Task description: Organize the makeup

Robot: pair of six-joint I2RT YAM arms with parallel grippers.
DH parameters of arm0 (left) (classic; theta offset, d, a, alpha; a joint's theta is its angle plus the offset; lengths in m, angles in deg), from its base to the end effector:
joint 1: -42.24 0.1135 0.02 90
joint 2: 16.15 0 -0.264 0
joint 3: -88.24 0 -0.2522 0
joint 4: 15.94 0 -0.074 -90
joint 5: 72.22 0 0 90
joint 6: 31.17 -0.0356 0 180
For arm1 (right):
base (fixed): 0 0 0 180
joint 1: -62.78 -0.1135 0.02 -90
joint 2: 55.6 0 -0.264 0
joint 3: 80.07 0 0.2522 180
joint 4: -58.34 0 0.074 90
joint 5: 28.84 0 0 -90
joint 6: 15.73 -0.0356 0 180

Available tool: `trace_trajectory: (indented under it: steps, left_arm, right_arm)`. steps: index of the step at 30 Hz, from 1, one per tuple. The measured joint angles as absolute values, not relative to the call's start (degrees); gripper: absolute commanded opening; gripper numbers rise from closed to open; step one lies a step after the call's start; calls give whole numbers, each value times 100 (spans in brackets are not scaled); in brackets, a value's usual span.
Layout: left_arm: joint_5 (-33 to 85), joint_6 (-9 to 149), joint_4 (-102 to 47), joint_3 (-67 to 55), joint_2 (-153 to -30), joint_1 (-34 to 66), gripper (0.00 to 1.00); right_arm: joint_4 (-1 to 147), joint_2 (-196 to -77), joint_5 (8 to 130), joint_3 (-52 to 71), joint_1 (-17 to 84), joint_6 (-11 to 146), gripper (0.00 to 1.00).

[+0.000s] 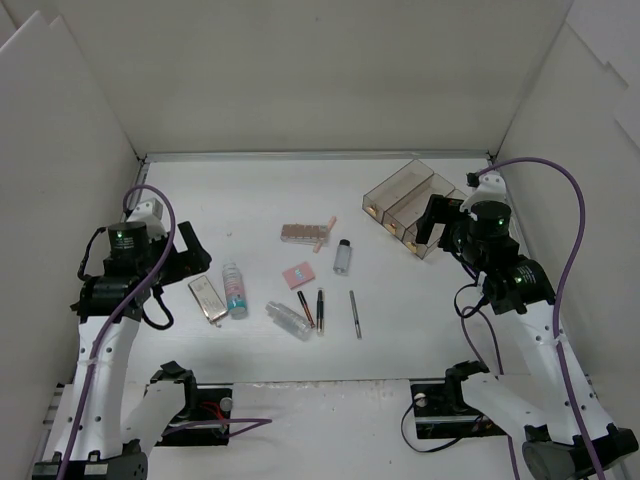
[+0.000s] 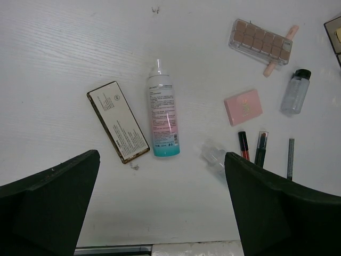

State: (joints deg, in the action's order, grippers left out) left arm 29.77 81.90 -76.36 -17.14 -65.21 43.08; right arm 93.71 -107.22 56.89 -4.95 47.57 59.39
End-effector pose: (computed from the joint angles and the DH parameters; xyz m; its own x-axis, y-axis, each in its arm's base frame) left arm 0.1639 -0.0050 0.3595 -0.5870 -0.3920 -0.7084 -0.0803 0.8989 -0.4308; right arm 0.1884 0.0485 0.3985 -0.2410 0.1999 -0.9497 -0.1339 0.9624 0.2365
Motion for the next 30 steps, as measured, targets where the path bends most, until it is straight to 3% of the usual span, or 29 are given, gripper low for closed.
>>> trace_trajectory:
  steps: [8,11,21,30]
  left_arm:
    - [2975,8192,-7625,-1904,-6436,4308,98]
    - [2977,8209,-7616,-2040,-6397,4308,96]
    - [2994,8590,-7494,-2661,-6539,3978,75]
    - [2315,9049,-7122,-2816,-8145,2802,63]
  right_arm:
    - [9382,-10724,5658,-490,4733,5939,98]
    - [9382,-10743,5658,-490,4720,5946,91]
    - [9430,-11030,5658,-490,4353,5900,88]
    - [9430,-11327,5647,-490,3990,5804,88]
